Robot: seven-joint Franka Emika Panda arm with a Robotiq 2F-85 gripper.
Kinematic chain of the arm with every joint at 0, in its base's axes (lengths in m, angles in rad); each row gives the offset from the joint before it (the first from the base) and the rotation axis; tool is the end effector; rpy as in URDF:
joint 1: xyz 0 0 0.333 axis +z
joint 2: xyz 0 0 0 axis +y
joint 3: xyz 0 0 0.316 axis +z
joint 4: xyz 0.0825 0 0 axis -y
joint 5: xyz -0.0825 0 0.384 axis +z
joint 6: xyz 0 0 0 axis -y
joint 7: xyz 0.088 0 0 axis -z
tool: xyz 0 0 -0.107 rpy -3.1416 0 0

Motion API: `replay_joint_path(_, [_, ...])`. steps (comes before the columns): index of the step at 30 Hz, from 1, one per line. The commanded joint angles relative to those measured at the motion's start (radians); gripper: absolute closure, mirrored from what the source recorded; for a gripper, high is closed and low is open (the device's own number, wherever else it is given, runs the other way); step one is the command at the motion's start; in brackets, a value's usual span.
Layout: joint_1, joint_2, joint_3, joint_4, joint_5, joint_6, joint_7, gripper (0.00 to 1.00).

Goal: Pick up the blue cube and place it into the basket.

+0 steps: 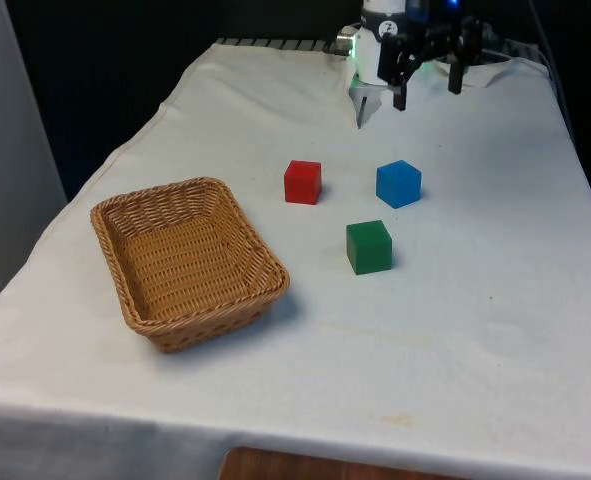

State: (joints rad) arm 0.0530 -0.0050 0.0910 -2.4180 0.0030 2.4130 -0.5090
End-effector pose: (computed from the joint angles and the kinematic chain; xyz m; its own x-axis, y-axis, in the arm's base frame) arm 0.4811 0.0698 0.3108 0.7956 0.6058 0.0007 0.6058 -0.7956 -0.0014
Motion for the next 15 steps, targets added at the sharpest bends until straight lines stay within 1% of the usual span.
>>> replay_joint_path(1, [-0.002, -0.004, -0.003, -0.019, 0.014, 0.028, -0.017, 0.00])
replay_joint_path(3, [-0.003, -0.003, -0.013, -0.041, 0.016, 0.056, -0.030, 0.00])
replay_joint_path(4, [-0.002, 0.000, -0.013, -0.035, 0.004, 0.043, -0.019, 0.00])
replay_joint_path(5, [-0.003, 0.000, -0.015, -0.046, 0.016, 0.066, -0.034, 0.00])
replay_joint_path(7, [-0.003, 0.010, -0.019, -0.052, 0.018, 0.085, -0.043, 0.00])
replay_joint_path(12, [-0.003, 0.052, -0.023, -0.053, 0.018, 0.134, -0.062, 0.00])
replay_joint_path(13, [-0.003, 0.049, -0.024, -0.054, 0.009, 0.125, -0.053, 0.00])
replay_joint_path(15, [-0.003, 0.069, -0.023, -0.051, 0.016, 0.151, -0.067, 0.00])
